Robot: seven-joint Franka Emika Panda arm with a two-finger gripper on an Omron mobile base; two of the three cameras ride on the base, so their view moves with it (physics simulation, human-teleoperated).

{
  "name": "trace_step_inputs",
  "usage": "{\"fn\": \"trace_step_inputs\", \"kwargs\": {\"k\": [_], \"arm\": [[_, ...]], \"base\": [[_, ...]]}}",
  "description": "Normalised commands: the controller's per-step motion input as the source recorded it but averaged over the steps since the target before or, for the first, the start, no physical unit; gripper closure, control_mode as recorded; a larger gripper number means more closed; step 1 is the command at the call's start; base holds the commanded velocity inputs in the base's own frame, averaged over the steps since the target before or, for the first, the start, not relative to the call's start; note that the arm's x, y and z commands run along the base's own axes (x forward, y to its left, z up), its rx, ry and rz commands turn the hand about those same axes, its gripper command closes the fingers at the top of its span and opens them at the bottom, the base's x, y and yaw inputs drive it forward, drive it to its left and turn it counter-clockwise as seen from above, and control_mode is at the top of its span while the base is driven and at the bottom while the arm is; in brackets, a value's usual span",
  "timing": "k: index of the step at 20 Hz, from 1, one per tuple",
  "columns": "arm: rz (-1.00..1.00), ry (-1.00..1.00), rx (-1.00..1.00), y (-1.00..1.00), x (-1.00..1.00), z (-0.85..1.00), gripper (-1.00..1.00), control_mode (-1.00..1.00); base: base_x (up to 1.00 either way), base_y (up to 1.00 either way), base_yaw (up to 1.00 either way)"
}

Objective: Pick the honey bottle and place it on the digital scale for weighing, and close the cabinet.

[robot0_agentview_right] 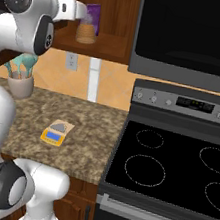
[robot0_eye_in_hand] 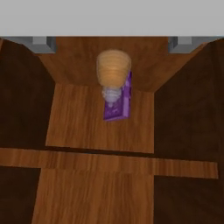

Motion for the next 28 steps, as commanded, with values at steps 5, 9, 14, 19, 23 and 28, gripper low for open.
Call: {"fn": "trace_step_inputs", "kwargs": {"k": [5, 9, 14, 19, 23, 28], "arm": [[0.0, 0.02, -0.03, 0.16, 0.37, -0.36, -1.0, -1.0], [0.0, -0.04, 0.0, 0.02, 0.41, -0.12, -1.0, -1.0], [0.0, -0.02, 0.0, 0.0, 0.47, -0.09, -1.0, -1.0], [0.0, -0.05, 0.0, 0.0, 0.51, 0.0, -1.0, -1.0], [0.0, -0.07, 0.0, 0.0, 0.5, 0.0, -1.0, -1.0], [0.02, 0.0, 0.04, 0.02, 0.54, -0.02, -1.0, -1.0]], "base": [[0.0, 0.0, 0.0], [0.0, 0.0, 0.0], [0.0, 0.0, 0.0], [0.0, 0.0, 0.0], [0.0, 0.0, 0.0], [0.0, 0.0, 0.0]]}}
